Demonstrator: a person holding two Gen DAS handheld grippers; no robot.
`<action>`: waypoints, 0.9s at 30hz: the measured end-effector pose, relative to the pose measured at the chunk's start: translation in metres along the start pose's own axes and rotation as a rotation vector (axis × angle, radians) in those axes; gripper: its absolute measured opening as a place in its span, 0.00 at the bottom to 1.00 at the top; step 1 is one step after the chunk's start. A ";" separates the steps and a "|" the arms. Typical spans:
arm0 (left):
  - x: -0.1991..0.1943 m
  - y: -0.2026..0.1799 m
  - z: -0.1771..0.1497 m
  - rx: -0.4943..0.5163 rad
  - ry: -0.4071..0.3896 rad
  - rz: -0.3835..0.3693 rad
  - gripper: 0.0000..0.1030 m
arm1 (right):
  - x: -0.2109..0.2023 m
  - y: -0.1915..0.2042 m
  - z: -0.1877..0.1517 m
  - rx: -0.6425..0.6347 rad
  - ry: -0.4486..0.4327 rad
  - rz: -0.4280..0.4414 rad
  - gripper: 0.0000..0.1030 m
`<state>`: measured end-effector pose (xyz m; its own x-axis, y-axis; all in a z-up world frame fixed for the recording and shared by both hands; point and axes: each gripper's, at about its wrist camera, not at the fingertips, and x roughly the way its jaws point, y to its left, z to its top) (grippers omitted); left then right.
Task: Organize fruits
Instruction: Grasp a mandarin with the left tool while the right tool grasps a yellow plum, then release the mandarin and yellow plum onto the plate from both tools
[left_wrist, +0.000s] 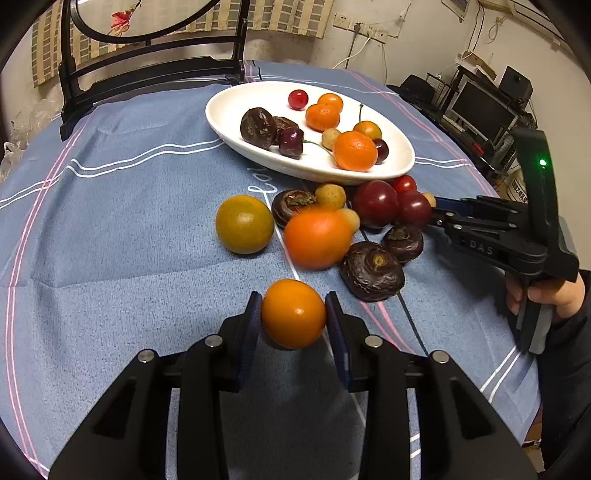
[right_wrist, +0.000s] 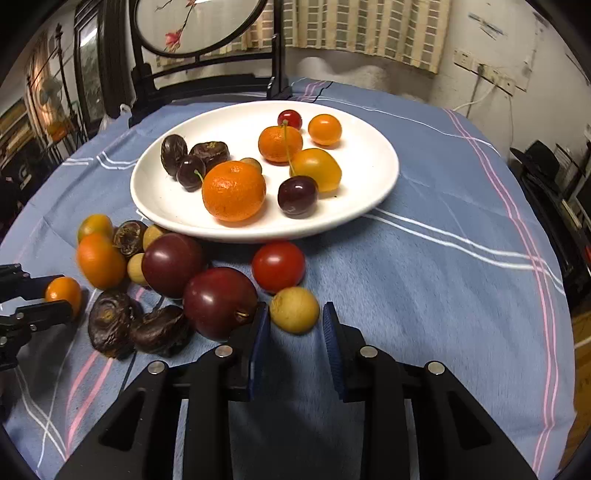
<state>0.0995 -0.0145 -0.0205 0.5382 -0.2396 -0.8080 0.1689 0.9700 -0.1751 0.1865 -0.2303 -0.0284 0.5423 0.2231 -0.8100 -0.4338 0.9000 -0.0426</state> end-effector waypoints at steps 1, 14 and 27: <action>0.000 0.000 0.000 0.001 0.000 0.001 0.33 | 0.001 -0.002 0.001 0.009 -0.003 0.005 0.26; -0.029 -0.003 0.016 0.028 -0.074 0.007 0.33 | -0.062 0.004 0.001 0.080 -0.143 0.057 0.24; 0.005 -0.022 0.127 -0.019 -0.123 0.049 0.33 | -0.038 0.014 0.068 0.228 -0.245 0.103 0.24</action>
<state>0.2034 -0.0423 0.0510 0.6431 -0.1937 -0.7409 0.1243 0.9811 -0.1485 0.2084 -0.2007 0.0418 0.6726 0.3758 -0.6375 -0.3383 0.9223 0.1868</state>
